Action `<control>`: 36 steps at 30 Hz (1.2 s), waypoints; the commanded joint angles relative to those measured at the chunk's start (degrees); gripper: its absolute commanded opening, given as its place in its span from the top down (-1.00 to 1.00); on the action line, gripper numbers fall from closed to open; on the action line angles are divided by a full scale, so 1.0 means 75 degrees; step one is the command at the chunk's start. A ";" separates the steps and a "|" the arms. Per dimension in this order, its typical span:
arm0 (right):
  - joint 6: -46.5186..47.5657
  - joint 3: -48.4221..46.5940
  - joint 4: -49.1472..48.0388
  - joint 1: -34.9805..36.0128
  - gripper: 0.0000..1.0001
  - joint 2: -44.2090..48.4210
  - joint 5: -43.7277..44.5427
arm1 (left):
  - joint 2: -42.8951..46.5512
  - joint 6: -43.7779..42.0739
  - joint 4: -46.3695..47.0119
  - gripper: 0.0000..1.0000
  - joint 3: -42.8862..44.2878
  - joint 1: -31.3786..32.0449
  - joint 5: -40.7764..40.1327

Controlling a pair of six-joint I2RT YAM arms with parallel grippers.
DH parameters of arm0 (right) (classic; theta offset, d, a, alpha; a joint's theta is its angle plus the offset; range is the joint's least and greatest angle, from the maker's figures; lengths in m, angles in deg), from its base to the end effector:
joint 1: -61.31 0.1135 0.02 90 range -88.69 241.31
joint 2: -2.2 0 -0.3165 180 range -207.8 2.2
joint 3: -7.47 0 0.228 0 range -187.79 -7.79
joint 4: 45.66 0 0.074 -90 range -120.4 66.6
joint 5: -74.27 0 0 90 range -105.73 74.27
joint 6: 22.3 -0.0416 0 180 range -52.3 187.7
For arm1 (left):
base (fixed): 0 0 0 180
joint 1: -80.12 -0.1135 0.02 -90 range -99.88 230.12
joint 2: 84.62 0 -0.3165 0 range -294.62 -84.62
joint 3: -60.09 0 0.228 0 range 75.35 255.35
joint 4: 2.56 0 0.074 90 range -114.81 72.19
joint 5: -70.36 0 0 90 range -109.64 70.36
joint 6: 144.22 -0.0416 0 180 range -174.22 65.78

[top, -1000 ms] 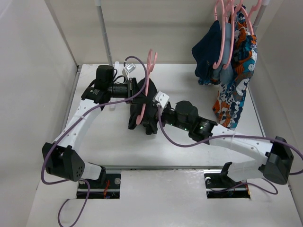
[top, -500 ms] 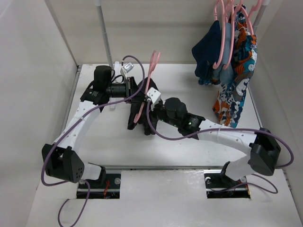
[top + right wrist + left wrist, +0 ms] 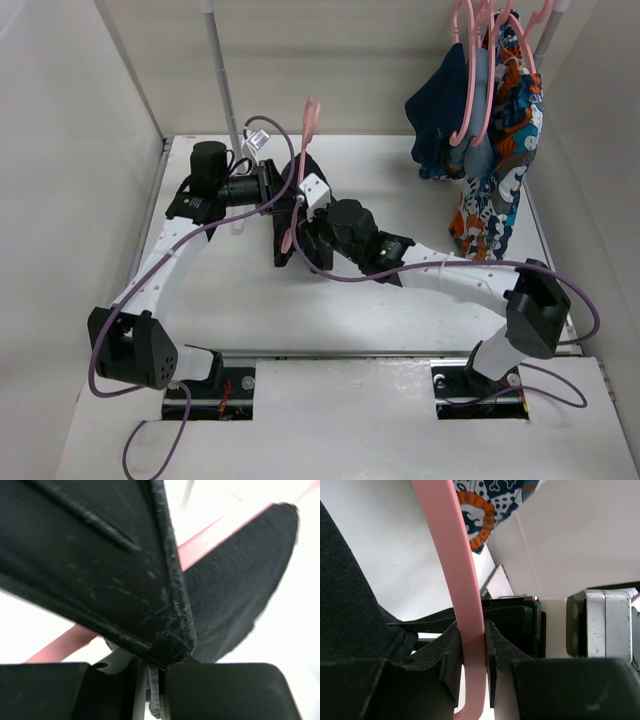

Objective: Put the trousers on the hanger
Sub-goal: Place the hanger at the clothesline.

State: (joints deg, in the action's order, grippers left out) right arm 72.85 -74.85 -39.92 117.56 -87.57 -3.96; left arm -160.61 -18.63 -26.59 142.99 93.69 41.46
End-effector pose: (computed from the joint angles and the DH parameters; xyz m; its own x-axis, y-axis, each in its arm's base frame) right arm 0.2051 0.2917 0.3743 -0.0631 -0.2526 -0.9655 -0.7122 0.6891 -0.1338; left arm 0.2439 -0.0963 0.4203 -0.7720 -0.1030 -0.6272 0.5871 0.2626 -0.7658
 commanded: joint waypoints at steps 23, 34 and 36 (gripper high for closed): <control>0.0357 -0.1418 -0.0828 -0.0762 -0.56 -0.0265 0.0914 | 0.0511 -0.0176 0.0406 1.00 0.0404 0.0068 0.1180; 0.0357 0.0667 -0.0291 -0.0762 -0.72 0.2688 0.1220 | 0.0195 0.1346 0.2114 1.00 0.0497 -0.0565 0.1263; 0.0357 0.0809 -0.0103 -0.0762 -0.76 0.3110 0.1220 | 0.0124 0.1628 0.2457 1.00 0.0497 -0.0566 0.1263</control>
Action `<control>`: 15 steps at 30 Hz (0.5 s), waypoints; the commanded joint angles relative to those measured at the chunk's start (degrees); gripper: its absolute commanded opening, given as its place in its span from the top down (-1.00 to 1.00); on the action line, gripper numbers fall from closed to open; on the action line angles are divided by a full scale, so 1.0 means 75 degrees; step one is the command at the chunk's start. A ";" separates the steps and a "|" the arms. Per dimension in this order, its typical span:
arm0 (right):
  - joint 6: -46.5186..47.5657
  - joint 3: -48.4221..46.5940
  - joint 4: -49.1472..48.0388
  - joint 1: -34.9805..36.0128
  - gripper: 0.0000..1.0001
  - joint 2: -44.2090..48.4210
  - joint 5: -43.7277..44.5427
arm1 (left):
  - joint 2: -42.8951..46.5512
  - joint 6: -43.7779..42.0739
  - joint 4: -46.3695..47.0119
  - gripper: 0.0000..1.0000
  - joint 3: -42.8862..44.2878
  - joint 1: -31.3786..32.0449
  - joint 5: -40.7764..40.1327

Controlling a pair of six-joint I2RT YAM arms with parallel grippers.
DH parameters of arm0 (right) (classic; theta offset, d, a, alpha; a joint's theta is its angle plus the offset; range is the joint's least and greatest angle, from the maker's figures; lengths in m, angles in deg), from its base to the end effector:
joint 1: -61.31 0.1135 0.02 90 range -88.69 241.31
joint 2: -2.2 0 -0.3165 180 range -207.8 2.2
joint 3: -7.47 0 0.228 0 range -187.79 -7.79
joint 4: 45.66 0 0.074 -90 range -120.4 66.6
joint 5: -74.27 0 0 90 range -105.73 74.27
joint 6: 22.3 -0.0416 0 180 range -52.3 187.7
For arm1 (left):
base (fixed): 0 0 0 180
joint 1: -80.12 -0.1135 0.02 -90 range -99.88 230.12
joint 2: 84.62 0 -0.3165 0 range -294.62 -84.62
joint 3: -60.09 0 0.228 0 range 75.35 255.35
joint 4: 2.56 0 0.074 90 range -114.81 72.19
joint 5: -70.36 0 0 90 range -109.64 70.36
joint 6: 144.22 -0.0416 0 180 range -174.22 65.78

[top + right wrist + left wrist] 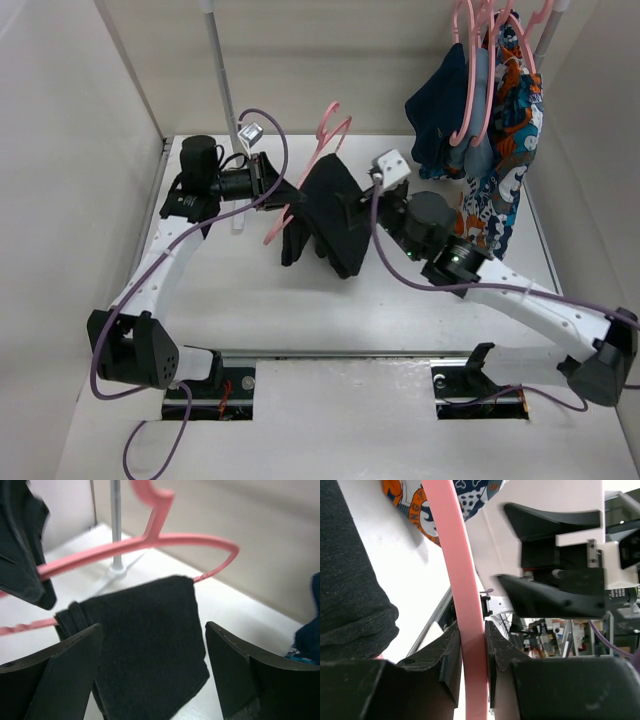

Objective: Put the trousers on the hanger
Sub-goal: Place the hanger at the clothesline.

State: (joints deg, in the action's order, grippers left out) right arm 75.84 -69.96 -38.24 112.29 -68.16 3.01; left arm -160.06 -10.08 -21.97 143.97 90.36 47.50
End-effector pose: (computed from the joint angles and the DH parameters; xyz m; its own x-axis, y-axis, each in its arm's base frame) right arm 0.1698 0.1884 0.4390 0.0717 -0.1245 -0.9896 -0.5286 0.8366 -0.1435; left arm 0.2436 -0.0830 0.4361 -0.8024 -0.1300 -0.5824 0.5580 0.1825 -0.8095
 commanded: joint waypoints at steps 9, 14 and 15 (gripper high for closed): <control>0.0227 0.0098 0.0353 -0.0059 -0.80 0.1143 -0.0554 | -0.0171 0.0863 0.2850 1.00 0.0799 -0.0123 0.0389; 0.0227 0.0333 0.0353 -0.0059 -0.80 0.1659 -0.0273 | -0.0254 0.2186 0.4116 1.00 0.1477 -0.0193 0.0318; 0.0227 0.0437 0.0435 -0.0059 -0.80 0.1729 -0.0203 | -0.0324 0.2328 0.4280 1.00 0.1619 -0.0286 0.0249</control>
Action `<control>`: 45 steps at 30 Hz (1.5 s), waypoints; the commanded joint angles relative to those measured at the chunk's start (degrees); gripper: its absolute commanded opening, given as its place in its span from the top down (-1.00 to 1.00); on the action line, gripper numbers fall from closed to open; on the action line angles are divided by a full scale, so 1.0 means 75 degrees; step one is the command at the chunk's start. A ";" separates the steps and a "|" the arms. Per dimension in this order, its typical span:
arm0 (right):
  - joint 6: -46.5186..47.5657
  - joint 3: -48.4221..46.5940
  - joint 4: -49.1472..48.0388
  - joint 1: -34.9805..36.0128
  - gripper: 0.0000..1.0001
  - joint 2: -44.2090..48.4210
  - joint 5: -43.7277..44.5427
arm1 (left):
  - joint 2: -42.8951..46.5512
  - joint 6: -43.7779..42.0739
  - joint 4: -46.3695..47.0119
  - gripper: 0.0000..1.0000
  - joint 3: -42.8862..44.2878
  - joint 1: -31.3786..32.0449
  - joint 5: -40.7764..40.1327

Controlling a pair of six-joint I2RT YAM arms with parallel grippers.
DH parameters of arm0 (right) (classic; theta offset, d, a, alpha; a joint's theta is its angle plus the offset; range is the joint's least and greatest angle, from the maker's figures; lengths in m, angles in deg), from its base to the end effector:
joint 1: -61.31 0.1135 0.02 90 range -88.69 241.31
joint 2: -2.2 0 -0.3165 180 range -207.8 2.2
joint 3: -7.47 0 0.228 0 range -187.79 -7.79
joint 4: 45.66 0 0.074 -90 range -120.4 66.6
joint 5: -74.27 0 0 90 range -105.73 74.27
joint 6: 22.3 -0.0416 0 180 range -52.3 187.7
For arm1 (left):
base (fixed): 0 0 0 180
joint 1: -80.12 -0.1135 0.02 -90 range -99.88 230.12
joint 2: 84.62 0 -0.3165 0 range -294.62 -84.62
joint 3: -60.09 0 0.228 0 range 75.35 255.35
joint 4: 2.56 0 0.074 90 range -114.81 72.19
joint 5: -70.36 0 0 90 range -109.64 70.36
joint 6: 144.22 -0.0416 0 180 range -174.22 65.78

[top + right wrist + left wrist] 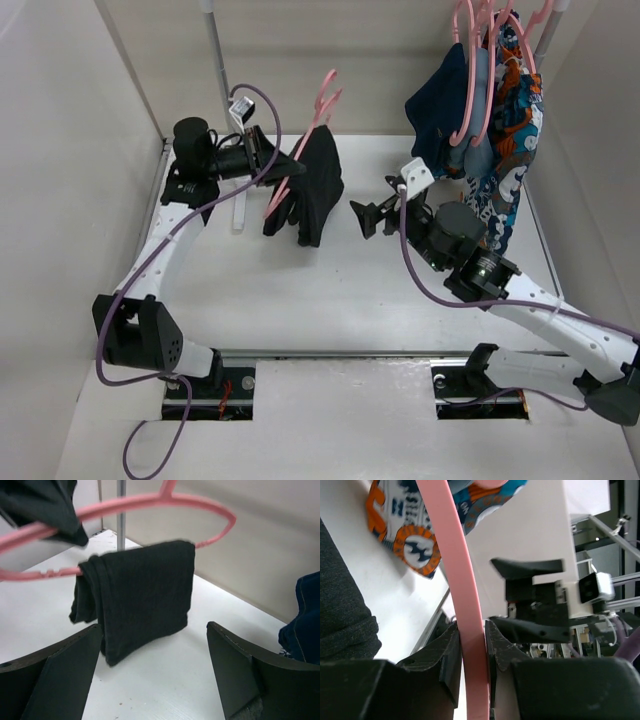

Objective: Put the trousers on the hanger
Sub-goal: Place the hanger at the clothesline.

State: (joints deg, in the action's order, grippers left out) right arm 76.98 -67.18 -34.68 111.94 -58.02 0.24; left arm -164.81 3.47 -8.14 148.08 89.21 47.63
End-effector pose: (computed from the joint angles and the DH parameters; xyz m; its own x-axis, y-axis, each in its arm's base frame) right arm 0.1341 0.1453 0.4519 0.1294 -0.0867 -0.9878 -0.5554 0.8189 -0.1446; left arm 0.2724 -0.0824 0.4598 -0.8003 -0.2027 -0.5643 0.5514 0.1209 -0.8254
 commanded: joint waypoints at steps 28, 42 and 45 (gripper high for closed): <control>0.0005 0.0337 0.0195 -0.0013 -0.80 0.0565 0.0461 | -0.2316 0.1496 0.2672 1.00 0.4904 -0.0848 -0.2780; 0.0005 0.0337 0.0499 -0.0013 -0.83 0.0565 0.0543 | -0.2130 -0.0142 0.0908 0.21 0.3908 -0.0848 -0.2323; 0.0005 0.0337 0.0581 -0.0013 -0.83 0.0565 0.0543 | -0.2059 -0.1393 -0.0358 -0.22 0.4282 -0.0848 -0.2639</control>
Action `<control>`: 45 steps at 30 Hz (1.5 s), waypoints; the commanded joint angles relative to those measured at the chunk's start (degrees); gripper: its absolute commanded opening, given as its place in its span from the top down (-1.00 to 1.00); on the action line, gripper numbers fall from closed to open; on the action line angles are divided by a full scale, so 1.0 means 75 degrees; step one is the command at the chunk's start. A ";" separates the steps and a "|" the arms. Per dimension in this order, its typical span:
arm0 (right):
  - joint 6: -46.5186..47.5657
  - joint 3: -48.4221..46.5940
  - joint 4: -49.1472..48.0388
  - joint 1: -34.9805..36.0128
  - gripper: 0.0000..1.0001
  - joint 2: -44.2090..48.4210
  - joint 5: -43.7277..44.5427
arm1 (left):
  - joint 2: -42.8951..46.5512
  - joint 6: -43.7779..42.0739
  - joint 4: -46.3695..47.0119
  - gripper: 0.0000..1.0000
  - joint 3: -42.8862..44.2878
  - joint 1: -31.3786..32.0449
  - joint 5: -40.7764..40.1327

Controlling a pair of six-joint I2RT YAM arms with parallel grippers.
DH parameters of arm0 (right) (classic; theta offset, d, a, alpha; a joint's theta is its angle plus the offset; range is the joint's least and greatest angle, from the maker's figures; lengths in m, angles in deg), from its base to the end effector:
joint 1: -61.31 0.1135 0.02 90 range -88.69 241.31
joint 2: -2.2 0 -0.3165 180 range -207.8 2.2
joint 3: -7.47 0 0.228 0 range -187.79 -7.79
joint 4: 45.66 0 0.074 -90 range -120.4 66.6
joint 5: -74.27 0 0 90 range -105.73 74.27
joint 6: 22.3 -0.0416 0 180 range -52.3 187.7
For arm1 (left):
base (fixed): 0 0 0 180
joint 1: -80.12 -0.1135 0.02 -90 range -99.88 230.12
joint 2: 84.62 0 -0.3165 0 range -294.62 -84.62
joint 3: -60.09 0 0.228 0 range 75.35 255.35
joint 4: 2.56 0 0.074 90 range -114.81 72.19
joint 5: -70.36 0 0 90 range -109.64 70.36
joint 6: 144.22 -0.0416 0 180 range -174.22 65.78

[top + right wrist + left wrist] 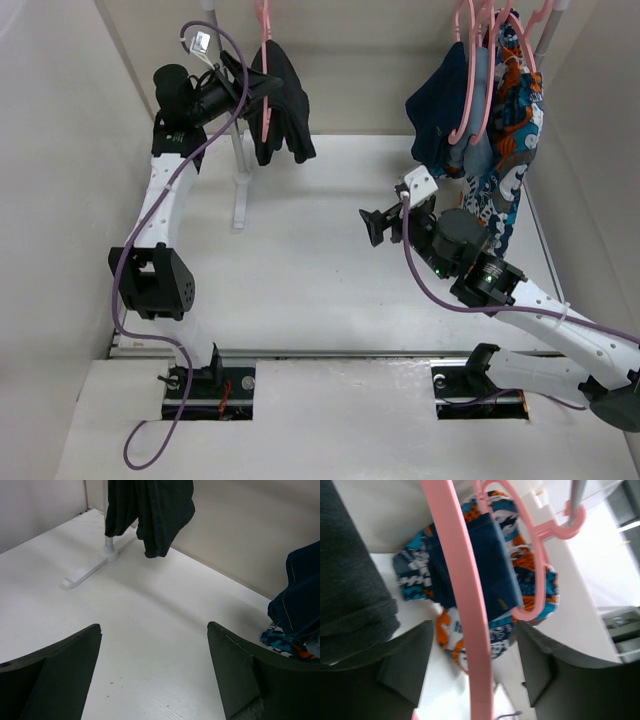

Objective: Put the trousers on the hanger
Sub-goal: Place the hanger at the clothesline, then reset both arms

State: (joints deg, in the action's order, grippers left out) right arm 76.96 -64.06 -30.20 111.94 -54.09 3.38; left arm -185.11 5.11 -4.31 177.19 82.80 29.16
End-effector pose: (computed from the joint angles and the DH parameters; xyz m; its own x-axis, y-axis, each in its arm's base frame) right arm 0.1232 0.1287 0.4363 0.0817 -0.1401 -0.9868 -0.5164 0.8409 -0.1622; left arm 0.3922 -0.0497 0.5159 -0.5207 -0.5428 -0.6590 0.6066 0.3080 -0.7329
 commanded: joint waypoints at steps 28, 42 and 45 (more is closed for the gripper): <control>-0.0449 0.0072 0.0488 -0.0013 -0.99 -0.0205 0.0181 | 0.5309 -0.9247 -0.4288 -1.00 -0.1902 0.0172 -0.7687; -0.2230 0.2100 0.0570 -0.0329 -0.99 0.0298 0.0907 | 0.8957 -0.8041 -0.2142 -1.00 -0.9125 -0.0544 -0.9194; -0.2301 0.2019 0.0570 -0.0329 -0.99 0.0299 0.1095 | 0.8957 -0.7795 -0.1928 -1.00 -0.9371 -0.0720 -0.8677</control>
State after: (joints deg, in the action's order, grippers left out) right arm 61.94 -48.01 -23.46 109.95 -53.63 8.13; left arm -119.30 -56.55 -27.37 107.12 78.41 -38.62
